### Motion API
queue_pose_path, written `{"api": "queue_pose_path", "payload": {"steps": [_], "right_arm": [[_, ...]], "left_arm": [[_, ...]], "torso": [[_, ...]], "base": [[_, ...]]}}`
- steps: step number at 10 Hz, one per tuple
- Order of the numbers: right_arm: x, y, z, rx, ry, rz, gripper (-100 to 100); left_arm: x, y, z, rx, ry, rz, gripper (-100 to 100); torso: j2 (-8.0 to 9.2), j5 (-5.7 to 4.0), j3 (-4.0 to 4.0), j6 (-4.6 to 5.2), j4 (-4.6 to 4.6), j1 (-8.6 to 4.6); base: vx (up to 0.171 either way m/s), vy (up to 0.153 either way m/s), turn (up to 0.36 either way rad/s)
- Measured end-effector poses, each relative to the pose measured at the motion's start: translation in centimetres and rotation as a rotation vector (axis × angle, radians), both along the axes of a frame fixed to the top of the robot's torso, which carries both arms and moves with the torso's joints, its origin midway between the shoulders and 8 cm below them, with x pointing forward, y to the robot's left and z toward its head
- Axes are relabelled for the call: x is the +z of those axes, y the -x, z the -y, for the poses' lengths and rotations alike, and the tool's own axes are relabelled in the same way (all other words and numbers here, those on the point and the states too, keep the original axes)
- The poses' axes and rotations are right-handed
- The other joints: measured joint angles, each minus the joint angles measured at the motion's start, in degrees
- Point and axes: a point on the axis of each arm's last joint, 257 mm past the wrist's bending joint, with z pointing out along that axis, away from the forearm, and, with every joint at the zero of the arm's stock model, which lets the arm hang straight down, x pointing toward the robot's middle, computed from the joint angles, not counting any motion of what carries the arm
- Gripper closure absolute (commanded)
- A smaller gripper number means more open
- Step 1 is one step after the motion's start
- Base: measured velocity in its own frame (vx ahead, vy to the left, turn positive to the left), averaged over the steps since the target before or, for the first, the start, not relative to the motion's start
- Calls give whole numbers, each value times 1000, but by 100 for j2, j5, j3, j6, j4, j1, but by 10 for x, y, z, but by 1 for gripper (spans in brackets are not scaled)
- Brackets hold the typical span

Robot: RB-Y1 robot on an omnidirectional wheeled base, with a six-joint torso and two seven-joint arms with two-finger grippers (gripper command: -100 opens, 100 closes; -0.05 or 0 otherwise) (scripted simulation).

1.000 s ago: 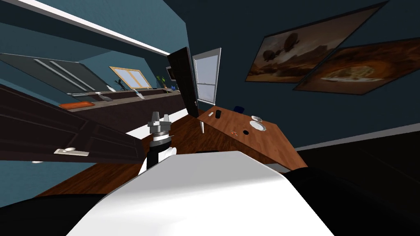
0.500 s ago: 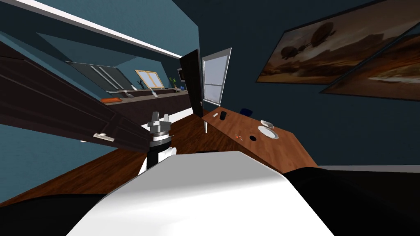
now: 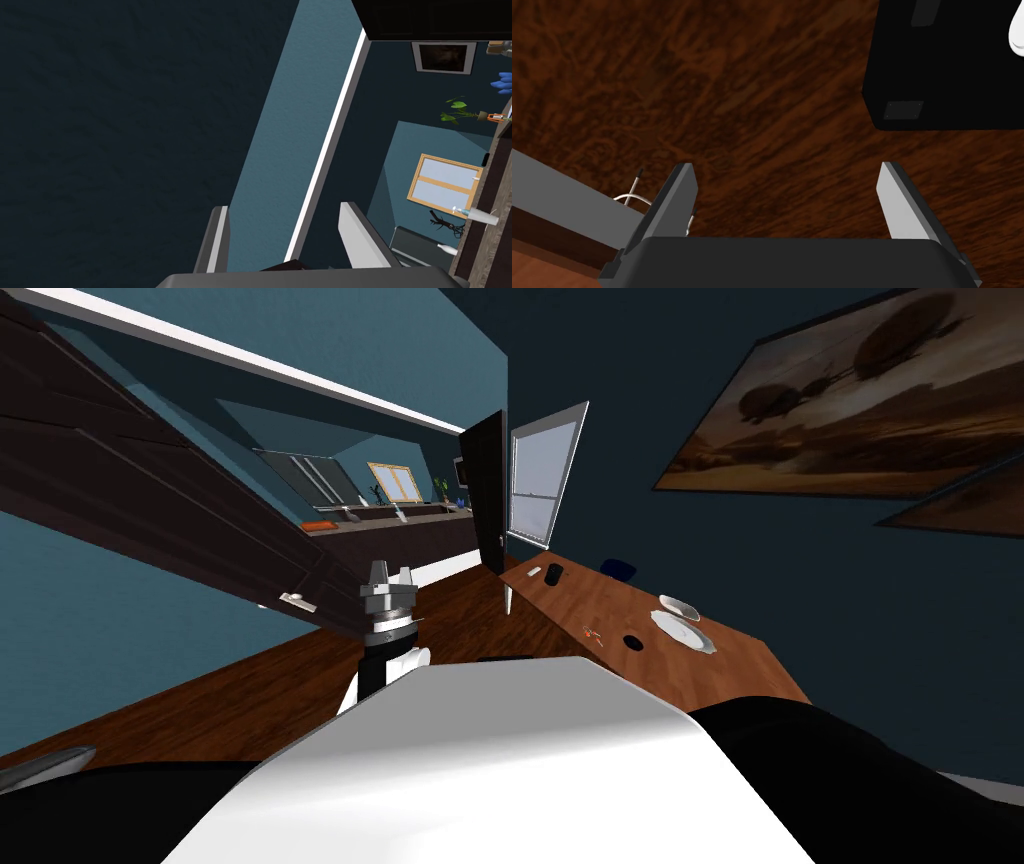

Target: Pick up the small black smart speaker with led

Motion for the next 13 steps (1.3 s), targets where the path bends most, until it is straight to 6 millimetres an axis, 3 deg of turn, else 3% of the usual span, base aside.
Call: {"api": "queue_pose_path", "payload": {"steps": [1, 3, 5, 7, 10, 13], "right_arm": [[9, 4, 28, 6, 48, -19, -100], [23, -2, 54, 14, 96, -34, -100], [27, 0, 67, 6, 128, -40, -100], [31, -1, 81, 10, 148, -45, -100], [48, -16, 125, -6, 240, -39, -100], [58, -36, 145, -26, 286, -14, -100]], "left_arm": [[0, 0, 0, 0, 0, 0, 0], [0, 0, 0, 0, 0, 0, 0], [0, 0, 0, 0, 0, 0, 0], [0, 0, 0, 0, 0, 0, 0], [0, 0, 0, 0, 0, 0, 0], [0, 0, 0, 0, 0, 0, 0]], "torso": [[-6, 1, -4, -2, -1, -8], [-2, 0, -1, -1, -1, -5], [10, 1, 5, 11, 1, 12], [11, 4, 6, 2, 2, 14], [-15, -10, -9, 3, -4, -44], [-9, -8, -6, 11, -3, -16]], "base": [[39, -68, 117], [32, -60, 164], [4, -7, -26], [28, -47, 263], [69, -167, 264], [40, -100, 107]]}}
